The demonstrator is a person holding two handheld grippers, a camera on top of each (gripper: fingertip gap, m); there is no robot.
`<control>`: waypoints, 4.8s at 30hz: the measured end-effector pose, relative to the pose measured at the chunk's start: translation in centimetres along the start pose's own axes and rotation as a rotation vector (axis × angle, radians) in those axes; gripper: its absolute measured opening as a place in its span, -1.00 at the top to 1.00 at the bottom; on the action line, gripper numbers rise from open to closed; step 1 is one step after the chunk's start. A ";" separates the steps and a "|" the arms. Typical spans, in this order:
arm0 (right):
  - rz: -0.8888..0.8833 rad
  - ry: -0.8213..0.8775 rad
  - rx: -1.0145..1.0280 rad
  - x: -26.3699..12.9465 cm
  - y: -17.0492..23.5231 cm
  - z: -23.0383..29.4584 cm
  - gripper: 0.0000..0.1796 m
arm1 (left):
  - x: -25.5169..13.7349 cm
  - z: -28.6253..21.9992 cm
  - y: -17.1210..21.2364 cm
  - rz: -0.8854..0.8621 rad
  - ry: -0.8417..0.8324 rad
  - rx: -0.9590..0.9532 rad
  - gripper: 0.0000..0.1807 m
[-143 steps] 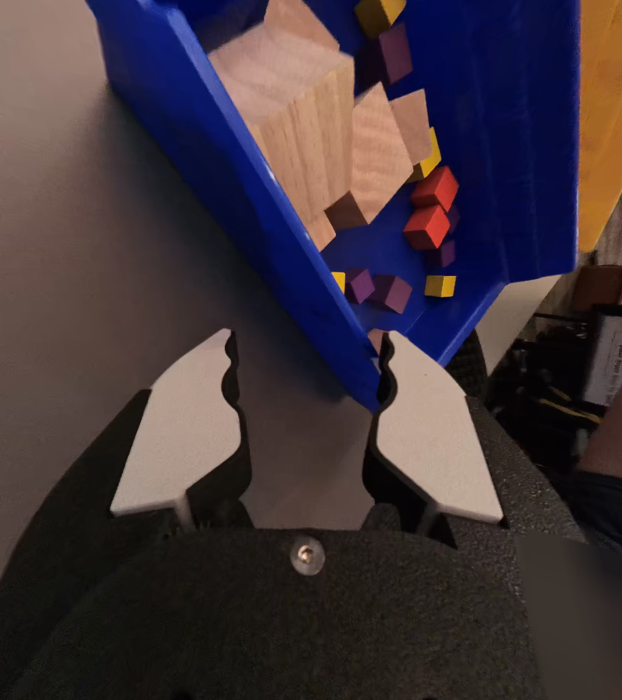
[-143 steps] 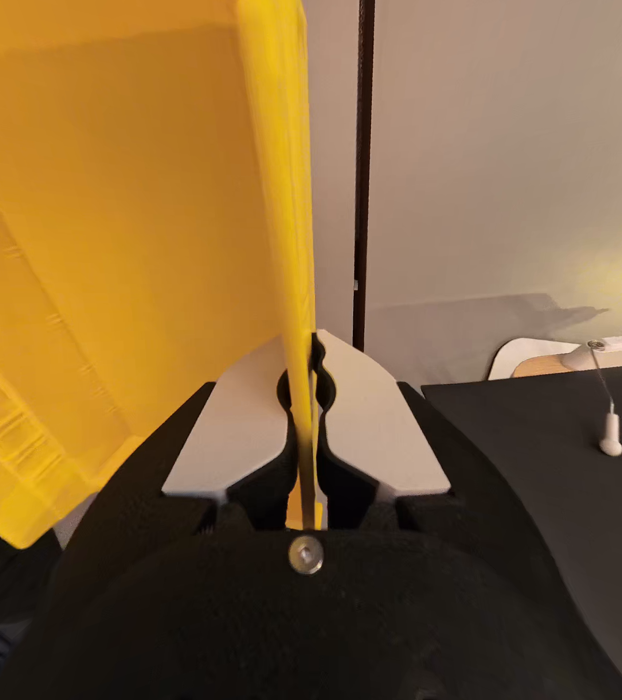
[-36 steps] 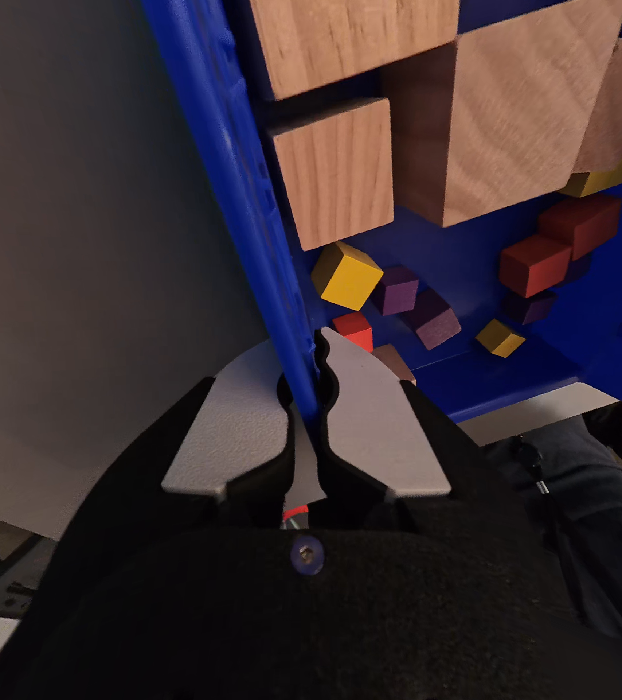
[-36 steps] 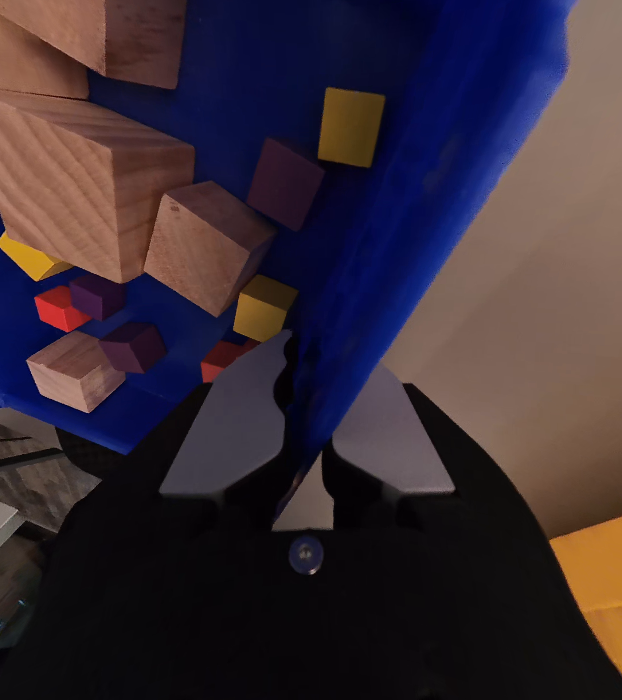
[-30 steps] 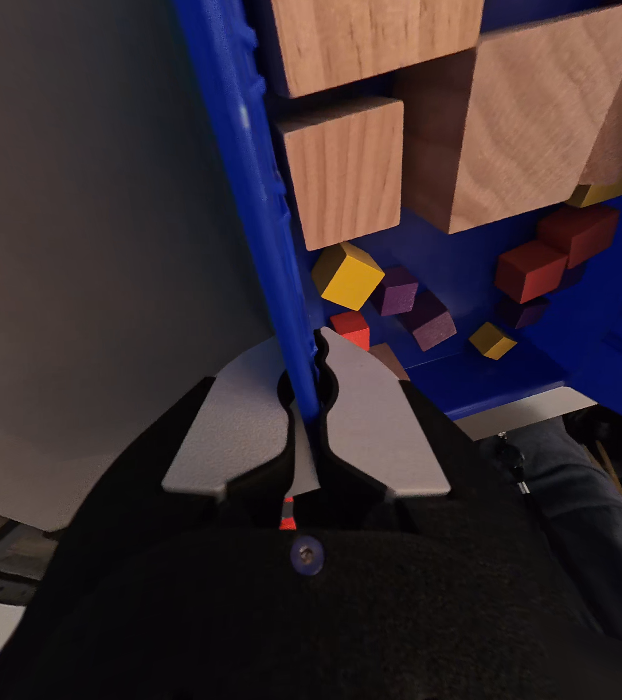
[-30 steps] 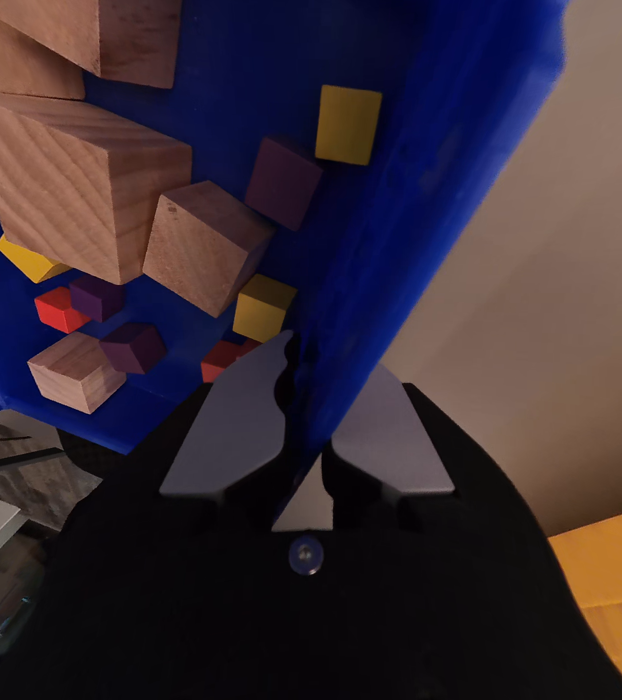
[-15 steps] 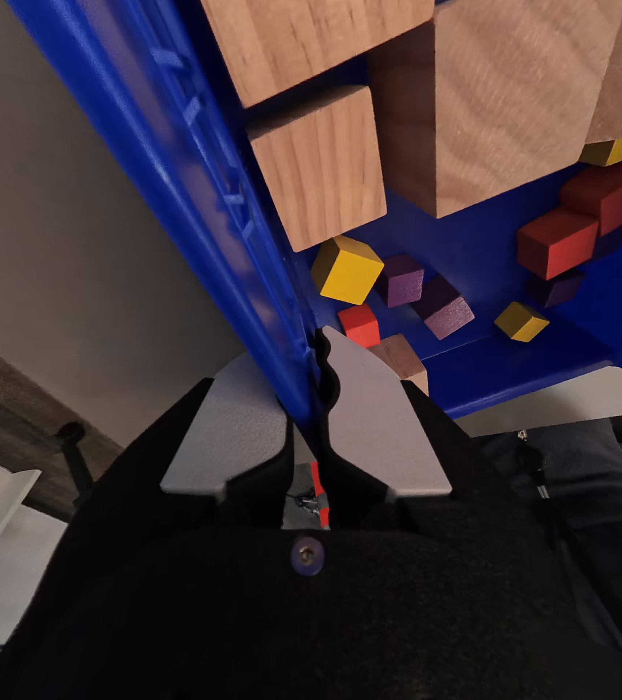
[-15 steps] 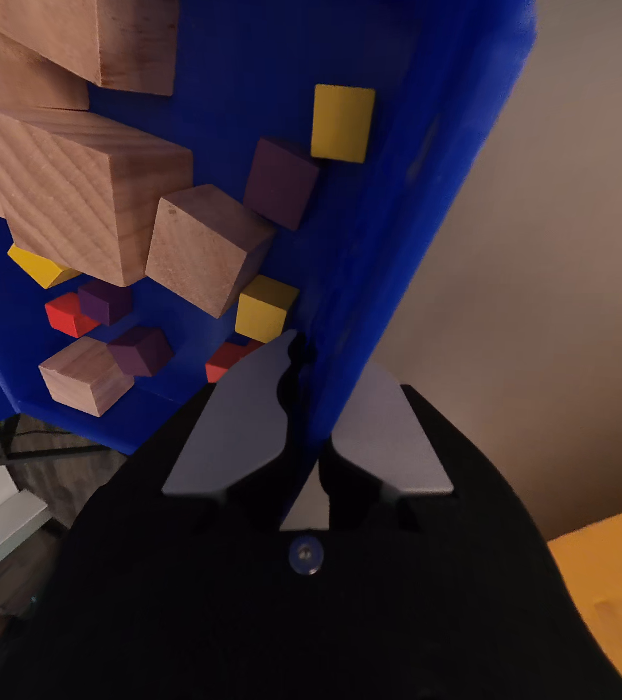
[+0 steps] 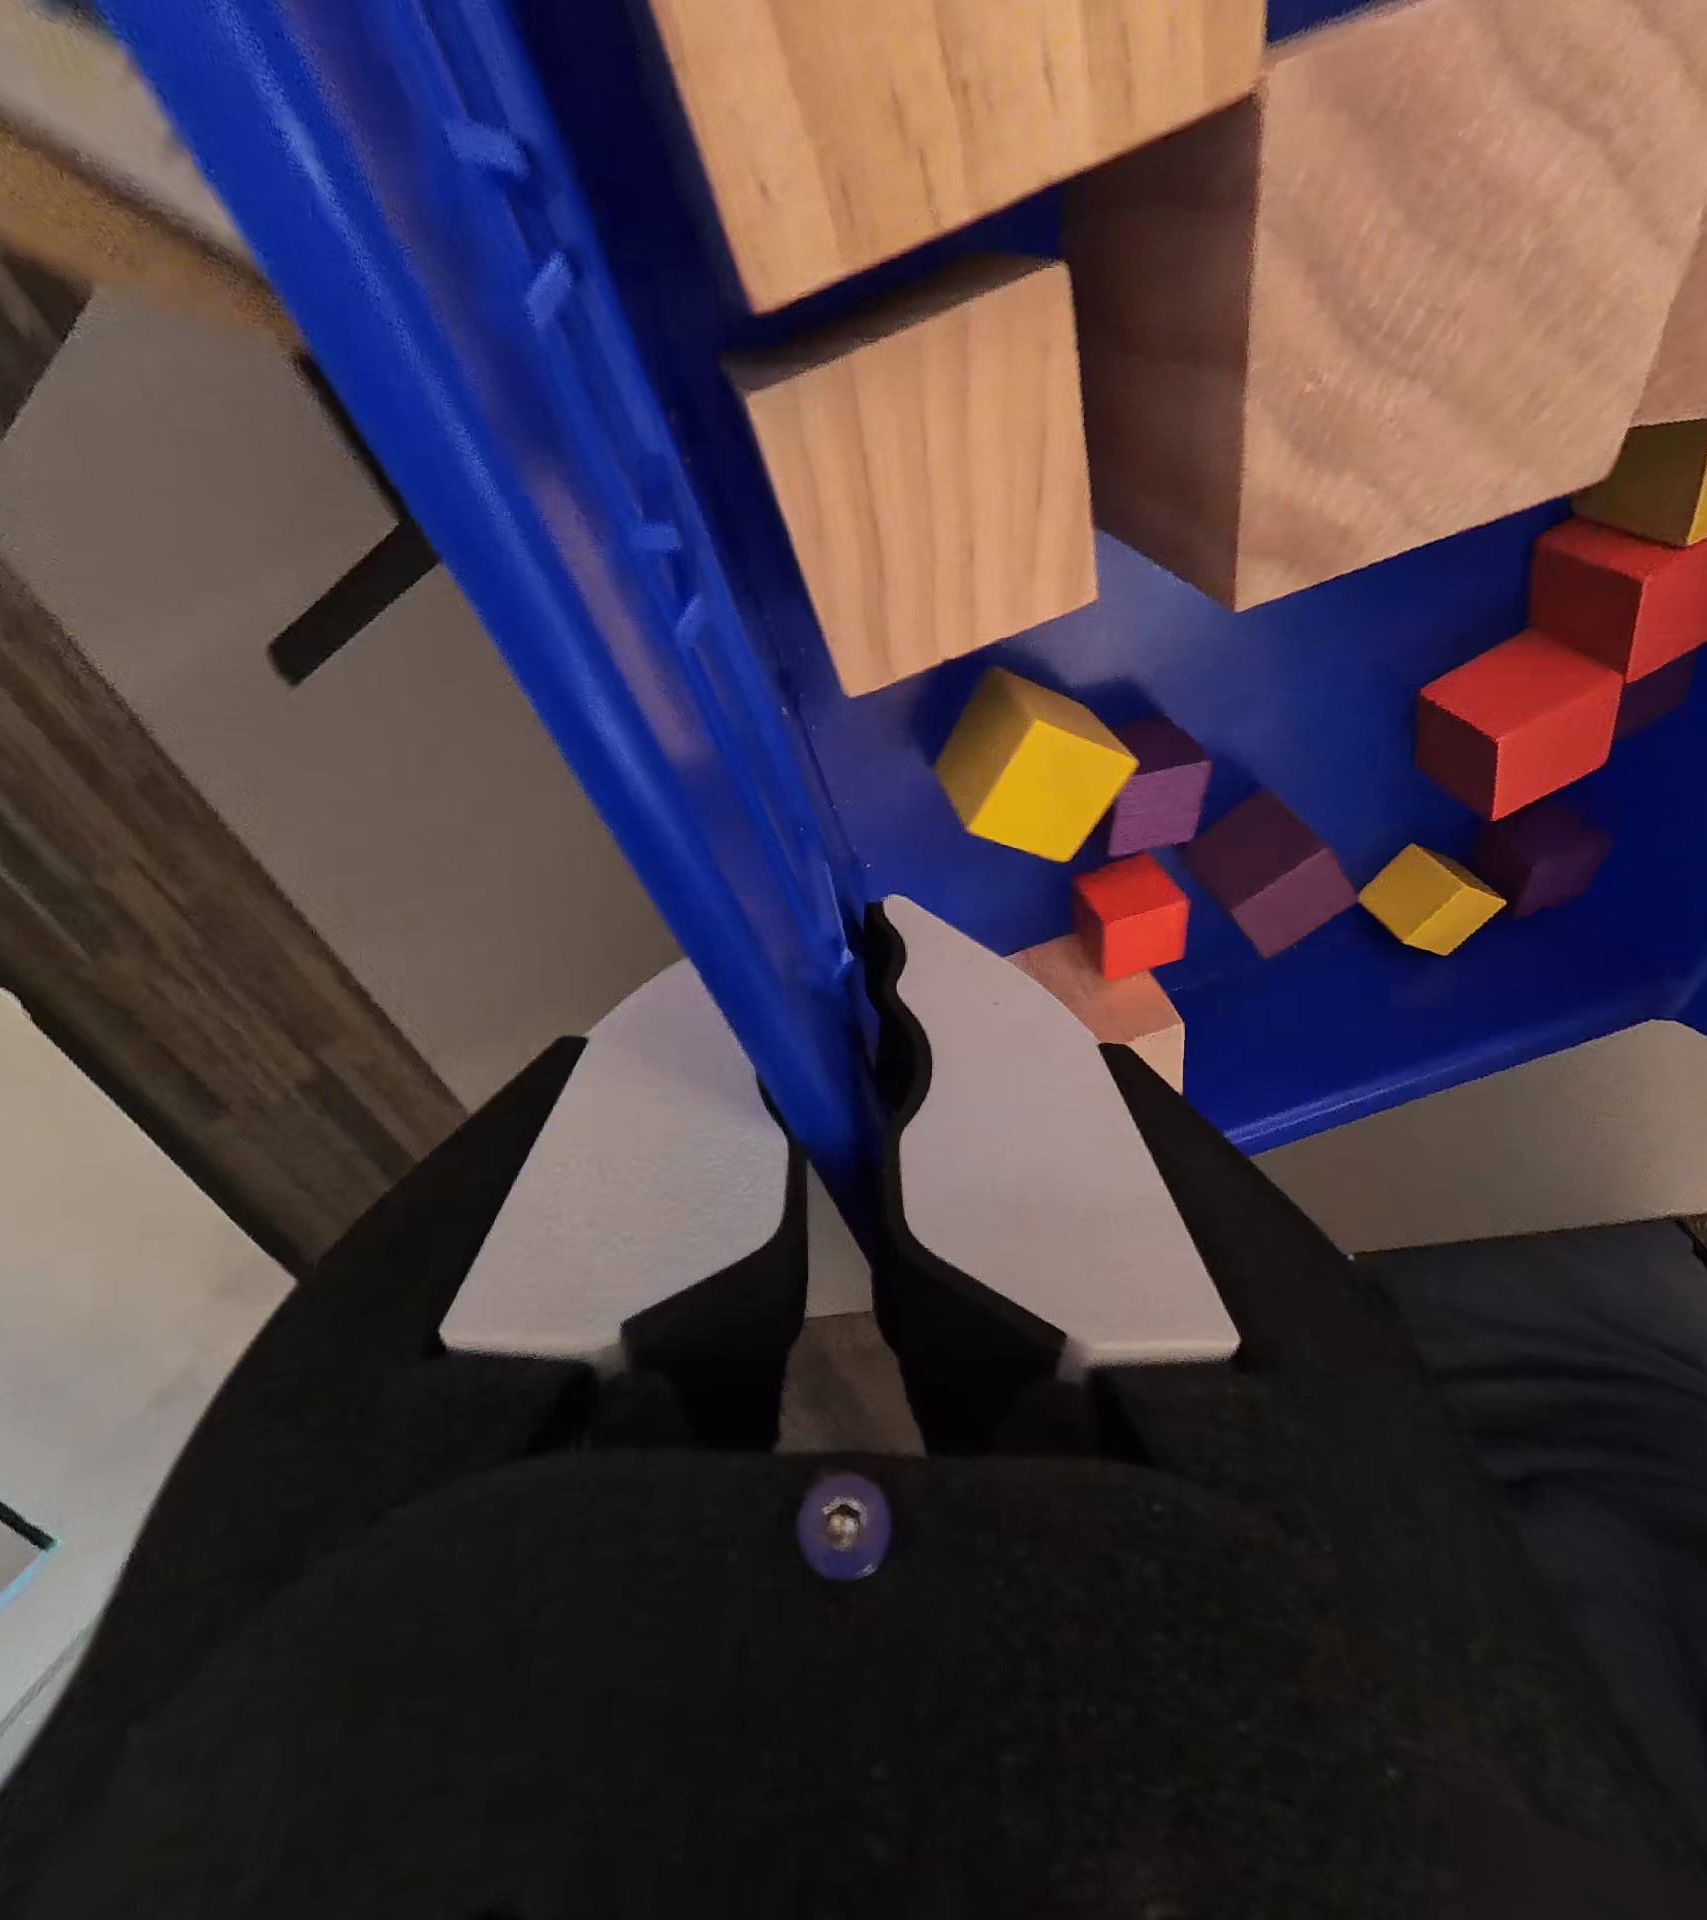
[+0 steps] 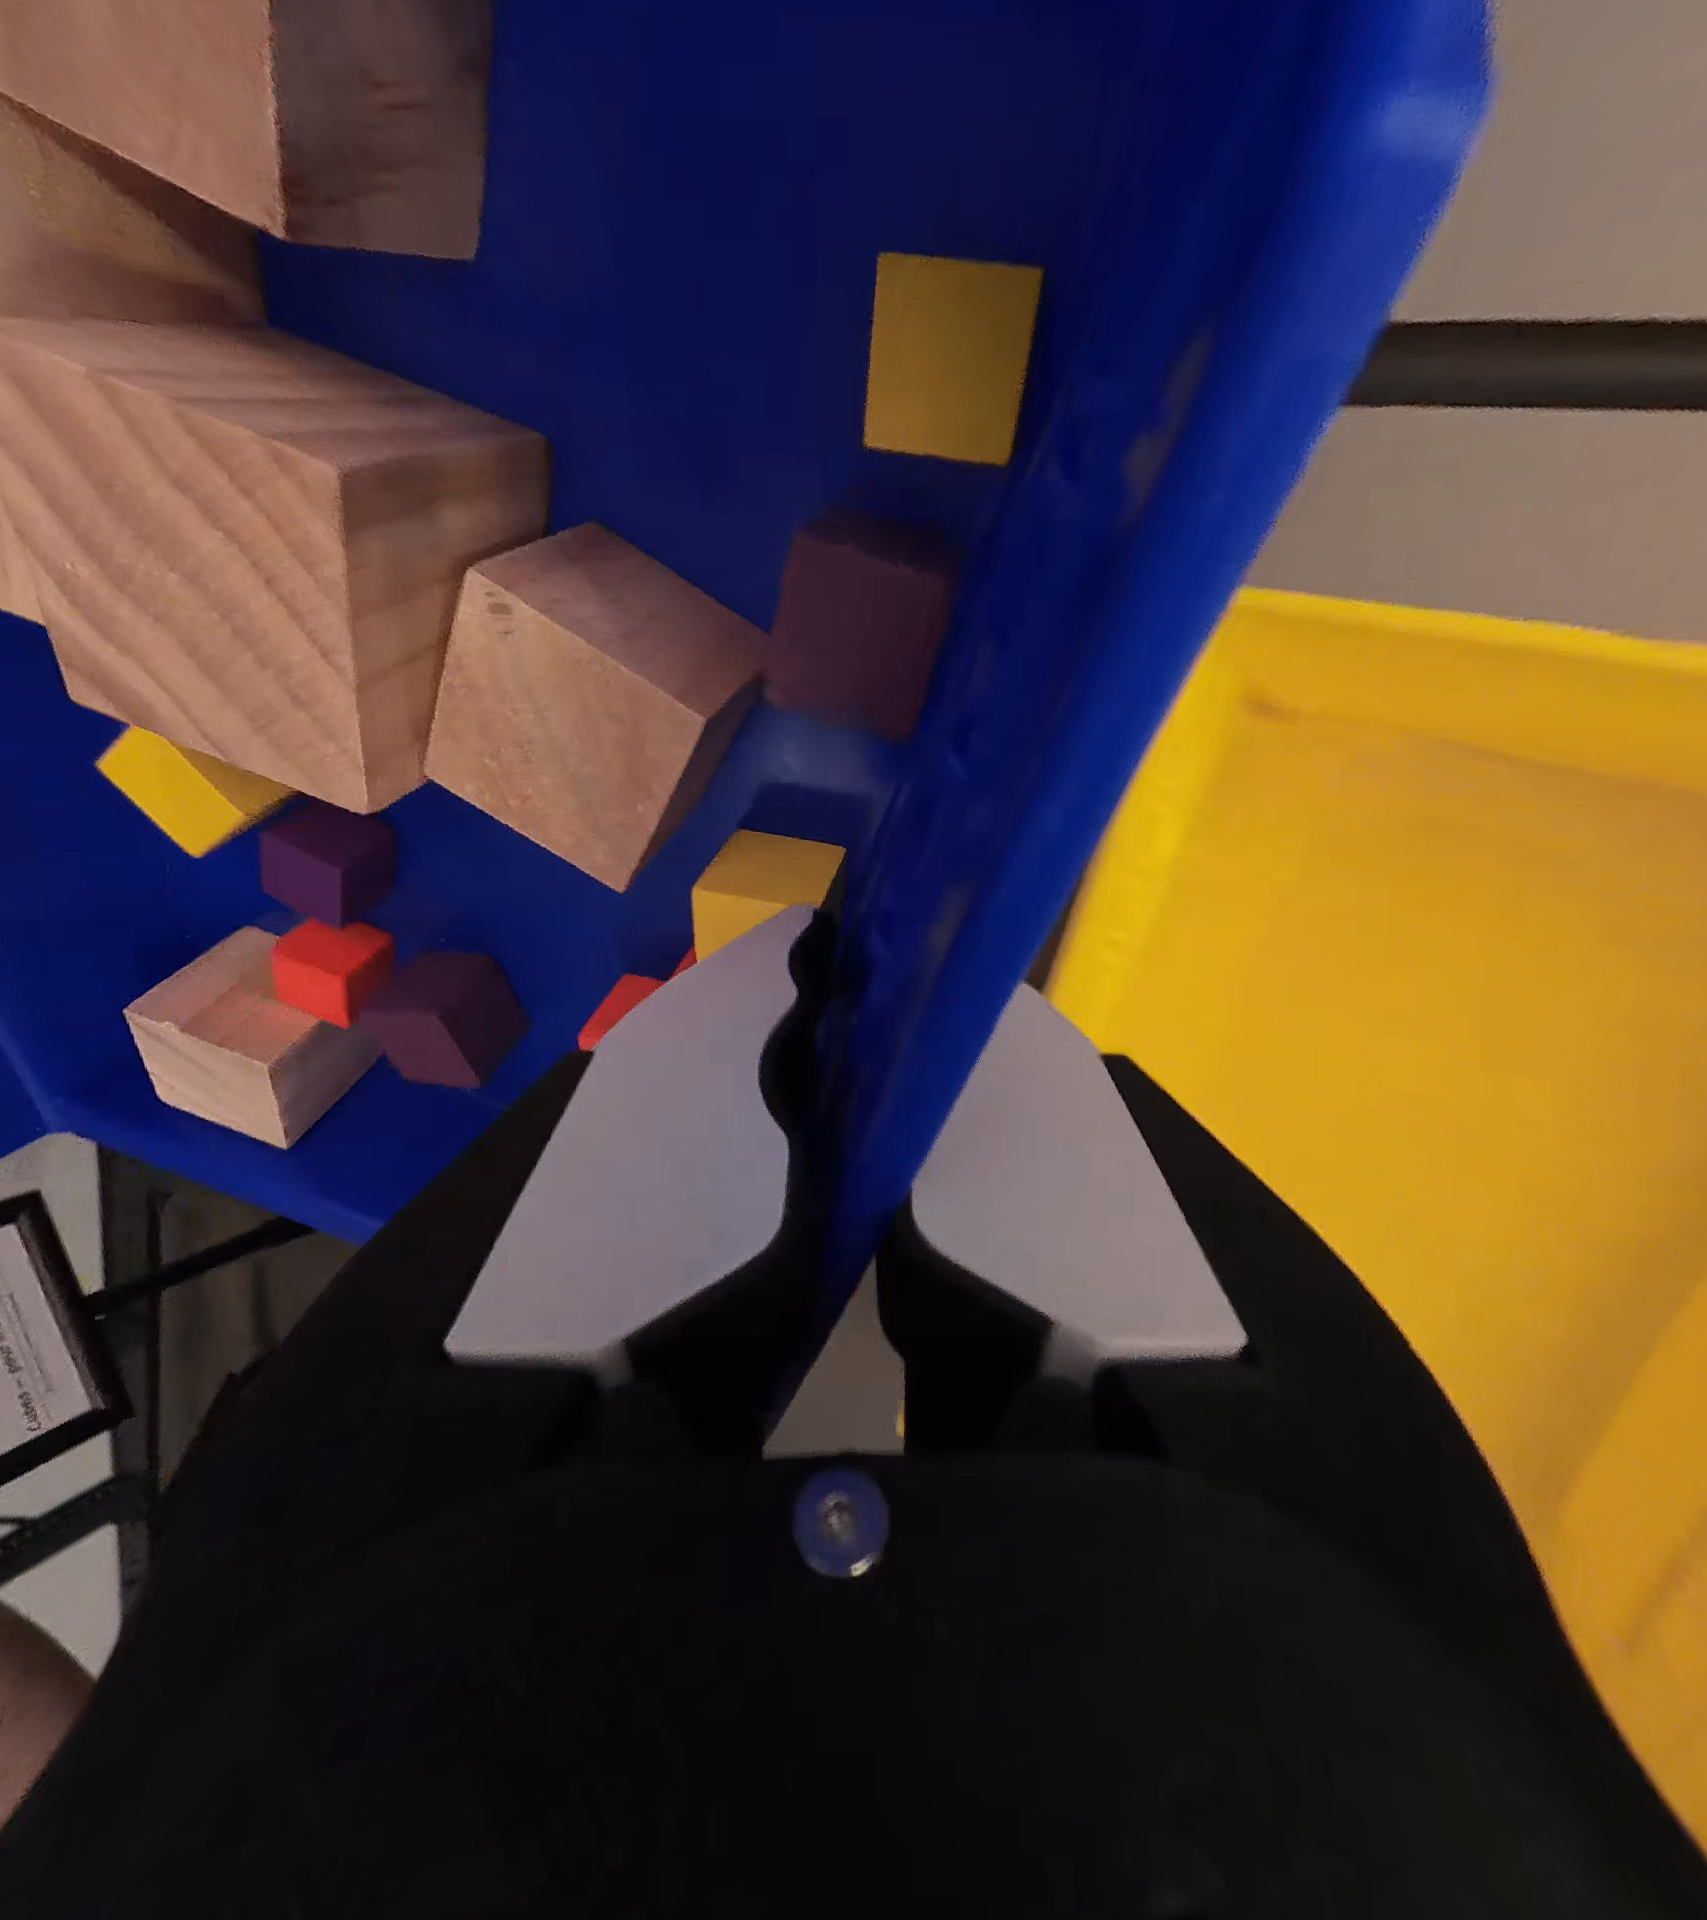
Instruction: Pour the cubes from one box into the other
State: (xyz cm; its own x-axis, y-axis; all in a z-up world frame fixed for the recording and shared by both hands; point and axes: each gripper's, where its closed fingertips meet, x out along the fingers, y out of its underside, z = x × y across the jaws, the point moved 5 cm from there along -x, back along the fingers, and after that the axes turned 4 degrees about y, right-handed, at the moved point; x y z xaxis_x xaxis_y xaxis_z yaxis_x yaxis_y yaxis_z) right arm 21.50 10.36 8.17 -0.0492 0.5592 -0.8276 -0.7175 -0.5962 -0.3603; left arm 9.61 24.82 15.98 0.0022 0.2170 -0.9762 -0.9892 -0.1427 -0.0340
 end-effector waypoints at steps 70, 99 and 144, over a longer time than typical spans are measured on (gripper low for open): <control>-0.829 0.415 -0.183 -10.6 1.8 -17.5 0.92 | 2.0 -16.2 -10.3 -0.922 -0.125 0.220 0.91; -1.039 0.446 -0.237 -13.0 2.0 -17.3 0.94 | 0.5 -17.3 -9.7 -1.103 -0.181 0.226 0.89; -1.153 0.497 -0.318 -13.8 2.2 -17.1 0.95 | 1.1 -17.8 -9.2 -1.100 -0.113 0.234 0.86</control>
State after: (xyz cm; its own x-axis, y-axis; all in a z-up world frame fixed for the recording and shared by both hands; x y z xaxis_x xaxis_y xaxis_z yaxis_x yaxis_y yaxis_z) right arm 32.52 -8.50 11.42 0.7940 0.6077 -0.0187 0.0260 -0.0648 -0.9976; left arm 21.37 9.17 11.38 0.8870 0.2013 -0.4156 -0.4616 0.3611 -0.8103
